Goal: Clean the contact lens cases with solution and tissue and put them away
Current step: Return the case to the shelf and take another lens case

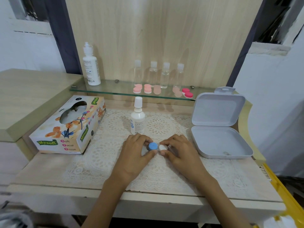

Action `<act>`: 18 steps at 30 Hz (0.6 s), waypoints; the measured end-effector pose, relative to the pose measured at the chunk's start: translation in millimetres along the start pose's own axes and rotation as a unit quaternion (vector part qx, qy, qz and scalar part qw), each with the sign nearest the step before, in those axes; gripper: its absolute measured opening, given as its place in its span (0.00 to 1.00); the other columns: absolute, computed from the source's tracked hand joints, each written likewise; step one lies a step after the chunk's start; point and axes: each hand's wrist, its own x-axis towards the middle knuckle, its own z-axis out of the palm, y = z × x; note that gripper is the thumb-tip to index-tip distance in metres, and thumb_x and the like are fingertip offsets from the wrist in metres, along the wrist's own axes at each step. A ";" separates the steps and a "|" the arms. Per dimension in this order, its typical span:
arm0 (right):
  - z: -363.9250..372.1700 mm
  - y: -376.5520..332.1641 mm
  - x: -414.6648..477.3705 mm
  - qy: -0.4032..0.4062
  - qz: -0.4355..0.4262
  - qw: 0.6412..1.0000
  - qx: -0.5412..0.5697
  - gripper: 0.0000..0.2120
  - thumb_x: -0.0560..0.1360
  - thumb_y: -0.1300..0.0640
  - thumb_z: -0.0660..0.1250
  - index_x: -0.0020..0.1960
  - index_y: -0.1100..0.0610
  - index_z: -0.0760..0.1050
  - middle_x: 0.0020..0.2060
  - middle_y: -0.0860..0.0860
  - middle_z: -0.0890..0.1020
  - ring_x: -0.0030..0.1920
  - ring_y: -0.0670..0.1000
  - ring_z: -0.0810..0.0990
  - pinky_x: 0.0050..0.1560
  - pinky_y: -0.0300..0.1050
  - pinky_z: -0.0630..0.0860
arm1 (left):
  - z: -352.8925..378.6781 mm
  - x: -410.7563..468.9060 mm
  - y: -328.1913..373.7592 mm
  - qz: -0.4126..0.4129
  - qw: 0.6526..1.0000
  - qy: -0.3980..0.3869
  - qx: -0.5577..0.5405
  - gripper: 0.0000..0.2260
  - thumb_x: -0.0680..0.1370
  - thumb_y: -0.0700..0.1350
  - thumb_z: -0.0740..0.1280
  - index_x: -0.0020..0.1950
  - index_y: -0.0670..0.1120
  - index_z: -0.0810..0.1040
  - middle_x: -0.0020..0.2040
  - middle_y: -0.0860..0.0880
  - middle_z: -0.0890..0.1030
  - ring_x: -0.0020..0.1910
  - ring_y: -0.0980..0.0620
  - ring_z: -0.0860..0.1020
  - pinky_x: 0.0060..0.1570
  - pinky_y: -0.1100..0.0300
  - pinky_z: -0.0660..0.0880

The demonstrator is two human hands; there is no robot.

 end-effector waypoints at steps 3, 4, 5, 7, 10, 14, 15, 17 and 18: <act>-0.2 -0.1 0.2 -0.001 0.001 1.000 -0.002 0.15 0.71 0.45 0.64 0.54 0.49 0.80 0.43 0.40 0.76 0.47 0.43 0.71 0.48 0.42 0.70 | 0.5 -0.1 -0.4 -0.003 1.000 0.000 -0.003 0.10 0.72 0.52 0.71 0.49 0.53 0.75 0.47 0.57 0.74 0.49 0.59 0.70 0.52 0.64 0.67; -0.1 0.3 -0.1 -0.001 0.000 1.000 -0.003 0.14 0.72 0.45 0.65 0.53 0.49 0.80 0.43 0.40 0.76 0.47 0.43 0.71 0.48 0.42 0.70 | 0.6 -0.3 -0.3 -0.004 1.000 0.002 -0.007 0.09 0.72 0.52 0.71 0.49 0.54 0.74 0.47 0.58 0.74 0.49 0.59 0.70 0.52 0.64 0.66; -0.1 0.7 -0.6 -0.001 -0.001 1.000 -0.002 0.13 0.72 0.46 0.66 0.53 0.48 0.80 0.43 0.40 0.76 0.47 0.43 0.71 0.48 0.42 0.70 | 0.6 -0.3 0.0 -0.006 1.000 0.004 -0.012 0.09 0.72 0.52 0.71 0.48 0.54 0.74 0.46 0.58 0.74 0.49 0.59 0.70 0.52 0.65 0.66; 0.0 1.6 -1.0 -0.001 -0.005 1.000 -0.002 0.11 0.72 0.46 0.67 0.53 0.48 0.80 0.43 0.40 0.76 0.47 0.43 0.71 0.48 0.43 0.70 | 0.5 0.0 0.9 -0.009 1.000 0.007 -0.018 0.08 0.73 0.53 0.70 0.47 0.54 0.74 0.46 0.58 0.74 0.49 0.60 0.70 0.50 0.66 0.66; -0.3 2.0 -0.1 0.001 -0.005 1.000 -0.003 0.12 0.72 0.46 0.66 0.52 0.49 0.80 0.43 0.40 0.76 0.46 0.43 0.71 0.47 0.42 0.69 | 0.1 0.4 2.6 -0.021 0.999 0.031 -0.019 0.09 0.72 0.52 0.71 0.47 0.53 0.74 0.46 0.58 0.74 0.48 0.59 0.70 0.49 0.66 0.67; 0.1 1.9 0.4 -0.001 -0.002 1.000 -0.004 0.13 0.72 0.46 0.65 0.52 0.49 0.80 0.43 0.40 0.76 0.47 0.43 0.70 0.48 0.42 0.70 | -2.6 -1.0 2.7 -0.069 0.992 0.098 0.050 0.11 0.67 0.56 0.62 0.44 0.52 0.75 0.43 0.58 0.74 0.46 0.56 0.70 0.48 0.59 0.64; 0.2 1.7 0.2 -0.002 -0.002 1.000 -0.003 0.13 0.72 0.46 0.65 0.52 0.50 0.80 0.43 0.40 0.76 0.47 0.44 0.70 0.48 0.43 0.70 | -3.0 -1.7 2.5 -0.081 0.990 0.096 0.069 0.11 0.66 0.56 0.61 0.44 0.53 0.75 0.43 0.58 0.74 0.47 0.56 0.69 0.48 0.59 0.61; 0.2 1.6 0.2 -0.003 -0.004 1.000 -0.006 0.14 0.72 0.46 0.65 0.53 0.50 0.80 0.44 0.40 0.76 0.47 0.44 0.70 0.48 0.43 0.70 | -2.7 -2.3 2.5 -0.097 0.987 0.077 0.098 0.10 0.67 0.55 0.62 0.45 0.53 0.75 0.44 0.57 0.74 0.48 0.55 0.69 0.48 0.59 0.58; 0.1 1.5 0.3 -0.003 -0.003 1.000 -0.007 0.14 0.72 0.46 0.65 0.53 0.50 0.80 0.44 0.40 0.76 0.47 0.43 0.70 0.49 0.43 0.70 | -2.0 -2.2 2.4 -0.101 0.987 0.072 0.107 0.09 0.68 0.54 0.63 0.45 0.52 0.76 0.44 0.57 0.74 0.48 0.55 0.69 0.48 0.59 0.58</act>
